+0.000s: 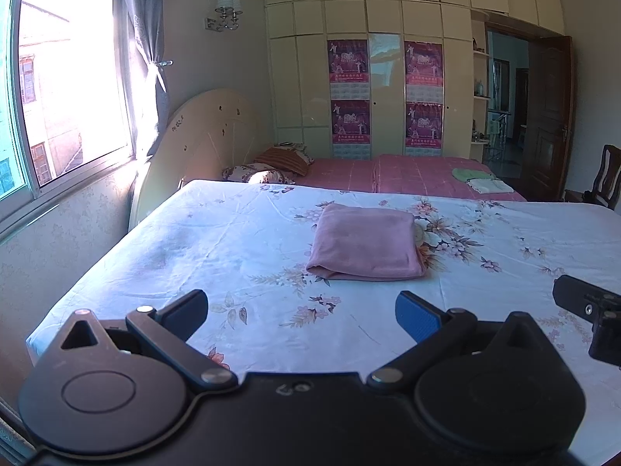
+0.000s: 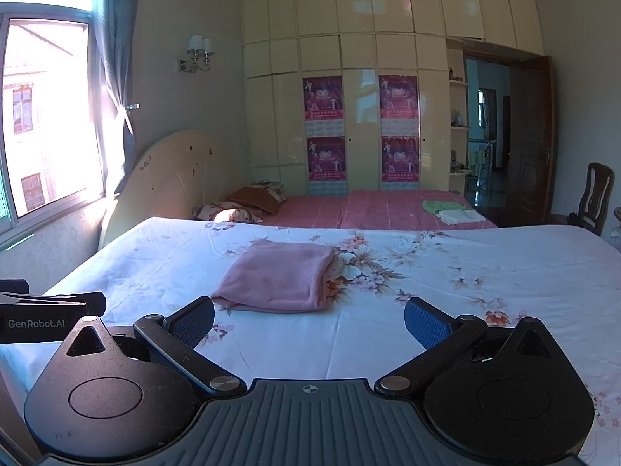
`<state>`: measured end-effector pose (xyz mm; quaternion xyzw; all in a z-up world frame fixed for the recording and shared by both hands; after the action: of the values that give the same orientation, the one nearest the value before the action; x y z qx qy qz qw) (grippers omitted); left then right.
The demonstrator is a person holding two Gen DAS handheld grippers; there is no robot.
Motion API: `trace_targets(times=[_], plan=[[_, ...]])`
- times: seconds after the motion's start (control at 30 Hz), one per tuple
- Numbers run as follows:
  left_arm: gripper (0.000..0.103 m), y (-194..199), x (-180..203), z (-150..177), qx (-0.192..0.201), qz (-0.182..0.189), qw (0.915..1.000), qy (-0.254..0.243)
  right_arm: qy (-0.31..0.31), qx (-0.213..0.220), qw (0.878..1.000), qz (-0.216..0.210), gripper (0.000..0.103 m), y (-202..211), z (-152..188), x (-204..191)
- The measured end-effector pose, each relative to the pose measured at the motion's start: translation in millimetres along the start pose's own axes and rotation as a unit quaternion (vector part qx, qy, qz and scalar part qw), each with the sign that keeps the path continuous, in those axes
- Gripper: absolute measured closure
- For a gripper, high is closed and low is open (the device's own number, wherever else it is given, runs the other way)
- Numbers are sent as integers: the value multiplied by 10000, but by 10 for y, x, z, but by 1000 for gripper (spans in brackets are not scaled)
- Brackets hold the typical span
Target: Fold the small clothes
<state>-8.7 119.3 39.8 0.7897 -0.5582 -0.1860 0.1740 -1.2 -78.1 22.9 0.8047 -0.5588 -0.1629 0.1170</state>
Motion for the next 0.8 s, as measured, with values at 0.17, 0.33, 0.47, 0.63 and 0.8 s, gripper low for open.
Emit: trace_targets(times=[0.17, 0.33, 0.47, 0.63, 0.8], plan=[[0, -1, 2, 2, -13, 2, 10000, 5, -6, -17, 10000, -11, 0, -10, 8, 3], [0, -5, 29, -9, -24, 14, 10000, 0, -16, -33, 10000, -22, 0, -21, 15, 17], [0, -6, 32, -7, -32, 18, 10000, 6, -19, -39, 10000, -12, 0, -30, 17, 40], [0, -14, 44, -9, -46, 37, 10000, 11, -13, -55, 10000, -10, 0, -41, 18, 40], [0, -38, 83, 3, -88, 52, 9999, -23, -19, -101, 9999, -18, 0, -89, 19, 34]])
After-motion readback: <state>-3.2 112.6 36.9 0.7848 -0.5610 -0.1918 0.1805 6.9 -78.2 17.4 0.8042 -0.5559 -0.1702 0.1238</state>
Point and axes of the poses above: each gripper's, at about its wrist camera, not at the fingertips, and y roughly against the way its jaws point, x to its right, z to its underside, the point moved 3 cm from there along -y, roughly the way its jaws point, and after that the axes turned 2 degrees about -z, right-handed, at the moved point
